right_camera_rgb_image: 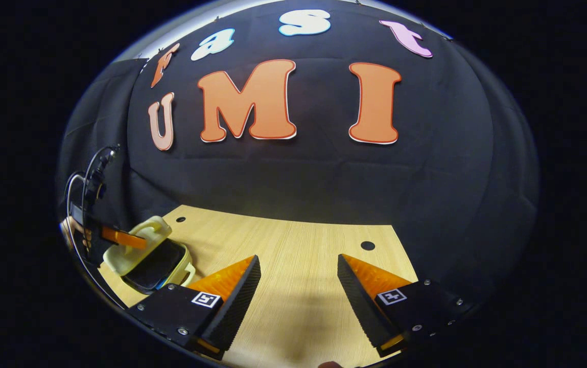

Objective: First open the suitcase, pack the skin care products into it, and then close the suitcase.

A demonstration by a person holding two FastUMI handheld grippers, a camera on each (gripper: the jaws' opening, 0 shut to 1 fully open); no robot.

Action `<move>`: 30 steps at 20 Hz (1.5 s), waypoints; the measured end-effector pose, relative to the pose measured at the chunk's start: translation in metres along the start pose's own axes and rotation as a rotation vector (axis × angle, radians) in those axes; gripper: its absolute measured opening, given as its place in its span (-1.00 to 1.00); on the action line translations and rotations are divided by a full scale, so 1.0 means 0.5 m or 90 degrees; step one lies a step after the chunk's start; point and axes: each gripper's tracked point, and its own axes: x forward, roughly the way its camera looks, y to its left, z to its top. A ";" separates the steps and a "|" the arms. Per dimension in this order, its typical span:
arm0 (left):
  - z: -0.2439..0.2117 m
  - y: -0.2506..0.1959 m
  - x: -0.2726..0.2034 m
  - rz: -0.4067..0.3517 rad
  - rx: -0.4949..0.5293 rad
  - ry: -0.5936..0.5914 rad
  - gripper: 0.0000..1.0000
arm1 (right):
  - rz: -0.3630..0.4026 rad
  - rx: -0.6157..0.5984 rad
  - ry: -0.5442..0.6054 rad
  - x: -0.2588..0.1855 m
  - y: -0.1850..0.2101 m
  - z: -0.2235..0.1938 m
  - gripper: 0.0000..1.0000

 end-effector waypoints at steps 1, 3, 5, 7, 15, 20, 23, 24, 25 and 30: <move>-0.017 0.005 0.012 0.001 0.003 0.010 -0.80 | -0.002 0.000 0.002 -0.003 -0.003 -0.009 0.92; -0.054 -0.002 0.038 0.004 0.015 0.030 -0.80 | -0.001 0.001 0.007 -0.006 -0.001 -0.020 0.92; -0.081 -0.009 0.064 0.009 0.037 0.043 -0.80 | 0.007 0.006 0.017 -0.012 0.003 -0.037 0.92; -0.119 -0.020 0.092 0.009 0.030 0.071 -0.65 | 0.013 0.012 0.027 -0.015 0.007 -0.049 0.92; -0.040 -0.036 0.052 0.064 -0.001 -0.041 0.97 | 0.019 0.014 0.023 -0.017 0.015 -0.051 0.93; 0.093 -0.085 -0.077 0.051 0.037 -0.177 0.93 | 0.012 0.021 0.009 -0.017 0.044 -0.030 0.92; 0.158 -0.104 -0.128 0.019 0.002 -0.254 0.92 | -0.010 0.028 -0.004 -0.029 0.061 -0.012 0.92; 0.175 -0.111 -0.154 0.001 -0.019 -0.280 0.92 | -0.013 0.029 -0.014 -0.039 0.069 0.000 0.92; 0.197 -0.111 -0.183 -0.015 -0.030 -0.310 0.92 | -0.019 0.028 -0.029 -0.047 0.075 0.014 0.92; 0.237 -0.090 -0.278 0.043 0.060 -0.441 0.94 | -0.060 0.042 -0.097 -0.096 0.081 0.053 0.92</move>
